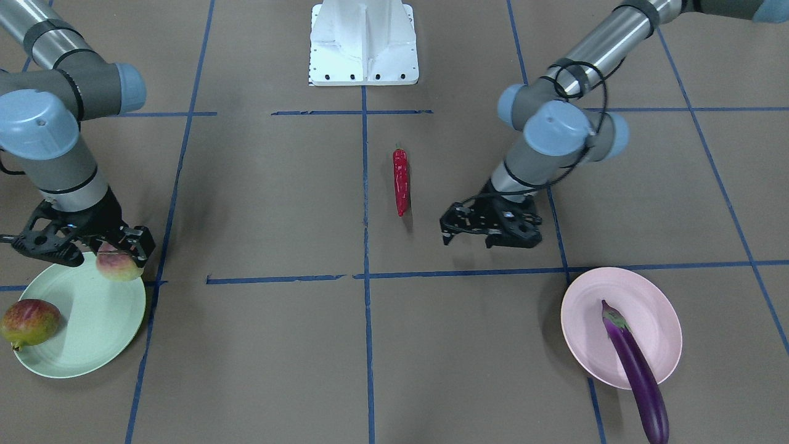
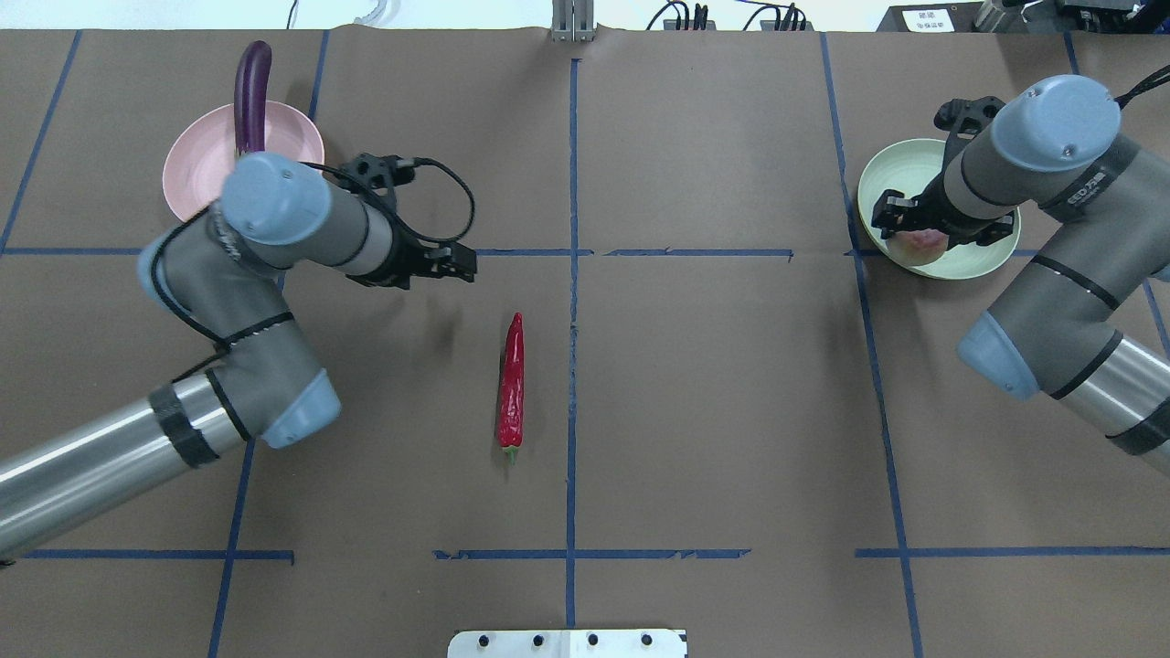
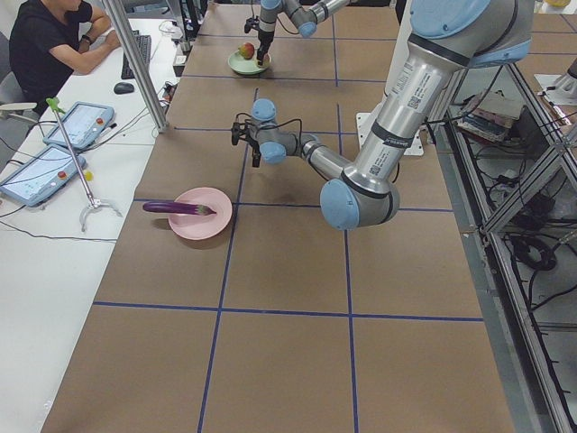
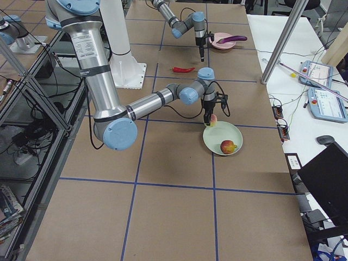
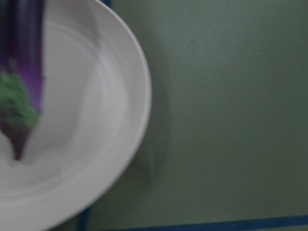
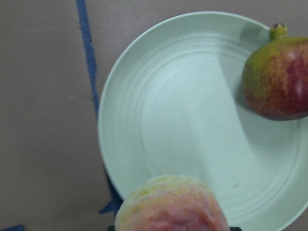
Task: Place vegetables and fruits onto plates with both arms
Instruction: 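Carry the peach to the green plate while the left gripper reaches the chili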
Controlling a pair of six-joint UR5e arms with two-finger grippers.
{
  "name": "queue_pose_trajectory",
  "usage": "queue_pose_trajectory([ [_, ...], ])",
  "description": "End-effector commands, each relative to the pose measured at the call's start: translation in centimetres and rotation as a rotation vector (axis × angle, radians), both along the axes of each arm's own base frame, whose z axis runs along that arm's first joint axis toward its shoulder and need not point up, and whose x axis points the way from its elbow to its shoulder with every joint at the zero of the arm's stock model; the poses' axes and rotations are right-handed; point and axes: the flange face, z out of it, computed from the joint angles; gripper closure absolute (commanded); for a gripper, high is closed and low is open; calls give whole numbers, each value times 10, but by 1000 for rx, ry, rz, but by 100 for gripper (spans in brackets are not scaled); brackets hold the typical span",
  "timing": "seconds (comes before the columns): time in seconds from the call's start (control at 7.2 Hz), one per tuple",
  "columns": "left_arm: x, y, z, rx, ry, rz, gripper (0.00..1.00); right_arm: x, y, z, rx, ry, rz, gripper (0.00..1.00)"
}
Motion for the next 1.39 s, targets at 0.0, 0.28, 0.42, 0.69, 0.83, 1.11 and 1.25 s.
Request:
queue_pose_trajectory([
  [0.0, 58, 35, -95, -32, -113, 11, 0, 27, -19, 27, 9, 46, -29, 57],
  [0.28, 44, 78, -106, -12, -146, 24, 0, 27, -18, 22, 15, 38, -24, 0],
  [0.42, 61, 101, -92, 13, -188, 25, 0, 29, -16, 17, 21, 28, -27, 0],
  [0.69, 80, 128, -88, 0, -229, 69, 0, 37, -14, 3, 3, -43, -46, 0],
  [0.83, 88, 143, -78, -7, -247, 92, 6, 49, -17, -6, -6, -86, -46, 0],
  [1.11, 85, 144, -74, -15, -248, 93, 44, 66, -3, -43, 2, -187, -71, 0],
  [1.25, 82, 146, -78, -14, -236, 97, 93, 80, 24, -47, -15, -241, -97, 0],
])
